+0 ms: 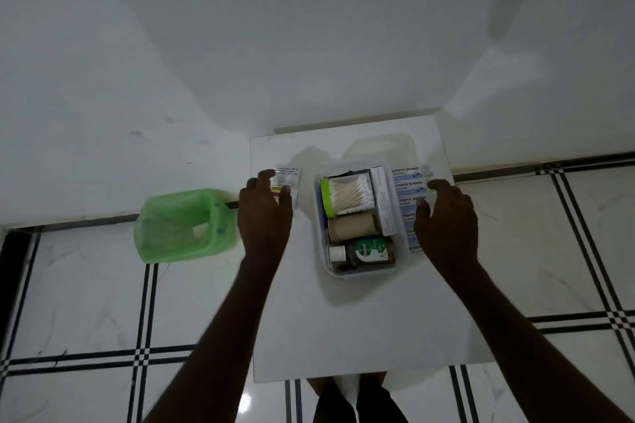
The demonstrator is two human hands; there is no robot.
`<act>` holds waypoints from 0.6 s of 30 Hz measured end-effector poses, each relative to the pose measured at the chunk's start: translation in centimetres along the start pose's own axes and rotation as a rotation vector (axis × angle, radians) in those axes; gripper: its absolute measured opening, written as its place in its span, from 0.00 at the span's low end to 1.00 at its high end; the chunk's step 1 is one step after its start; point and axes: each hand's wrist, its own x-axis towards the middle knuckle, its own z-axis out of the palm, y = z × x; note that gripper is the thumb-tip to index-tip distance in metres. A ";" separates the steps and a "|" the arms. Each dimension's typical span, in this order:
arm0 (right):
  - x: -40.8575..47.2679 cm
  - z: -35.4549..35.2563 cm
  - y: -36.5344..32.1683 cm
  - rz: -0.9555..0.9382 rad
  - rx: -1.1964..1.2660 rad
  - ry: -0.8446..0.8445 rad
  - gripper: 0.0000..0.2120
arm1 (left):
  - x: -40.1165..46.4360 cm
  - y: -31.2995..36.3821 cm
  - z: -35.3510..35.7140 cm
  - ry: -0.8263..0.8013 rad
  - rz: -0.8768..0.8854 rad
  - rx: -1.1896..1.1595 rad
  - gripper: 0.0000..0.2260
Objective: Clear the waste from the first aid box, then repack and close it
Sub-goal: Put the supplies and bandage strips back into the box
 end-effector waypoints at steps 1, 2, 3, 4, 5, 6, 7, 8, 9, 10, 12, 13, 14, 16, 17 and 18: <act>0.1 0.3 0.2 0.027 -0.026 -0.028 0.17 | 0.6 -0.5 0.4 -0.058 -0.047 0.079 0.19; 0.1 0.6 0.4 0.037 -0.041 -0.044 0.18 | 1.1 -0.8 0.9 -0.111 -0.074 0.143 0.21; 0.1 0.9 0.4 0.038 -0.045 -0.050 0.19 | 1.4 -0.9 1.4 -0.149 -0.085 0.195 0.24; 0.1 1.1 0.4 0.036 -0.042 -0.049 0.20 | 1.6 -0.9 1.8 -0.167 -0.086 0.227 0.25; 0.0 1.3 0.3 0.039 -0.036 -0.048 0.20 | 1.7 -0.7 2.2 -0.175 -0.095 0.239 0.26; 0.0 1.5 0.3 0.044 -0.034 -0.050 0.20 | 1.8 -0.5 2.5 -0.174 -0.113 0.223 0.26; -0.1 1.6 0.2 0.045 -0.035 -0.053 0.21 | 1.9 -0.4 2.8 -0.169 -0.146 0.183 0.27; -0.1 1.7 0.2 0.041 -0.039 -0.057 0.22 | 1.9 -0.3 2.9 -0.157 -0.178 0.127 0.27; -0.1 1.8 0.3 0.036 -0.045 -0.060 0.22 | 1.8 -0.1 2.9 -0.138 -0.201 0.065 0.26; -0.1 1.9 0.3 0.034 -0.053 -0.061 0.24 | 1.7 0.1 2.6 -0.099 -0.207 0.001 0.24; 0.0 2.0 0.5 0.056 -0.073 -0.054 0.28 | 1.2 1.1 1.1 0.023 -0.201 -0.160 0.16; 0.1 2.1 0.6 0.078 -0.086 -0.050 0.30 | 0.7 1.9 0.0 0.090 -0.200 -0.253 0.13; 0.1 2.2 0.7 0.100 -0.102 -0.055 0.34 | 0.1 2.8 -1.4 0.155 -0.187 -0.335 0.11; 0.1 2.6 0.9 0.136 -0.139 -0.081 0.39 | -1.3 5.1 -4.2 0.224 -0.138 -0.449 0.09; 0.1 2.8 1.0 0.142 -0.160 -0.089 0.41 | -2.0 6.1 -5.2 0.212 -0.117 -0.486 0.08; 0.1 3.0 1.2 0.144 -0.178 -0.090 0.43 | -2.8 7.1 -5.9 0.161 -0.092 -0.520 0.08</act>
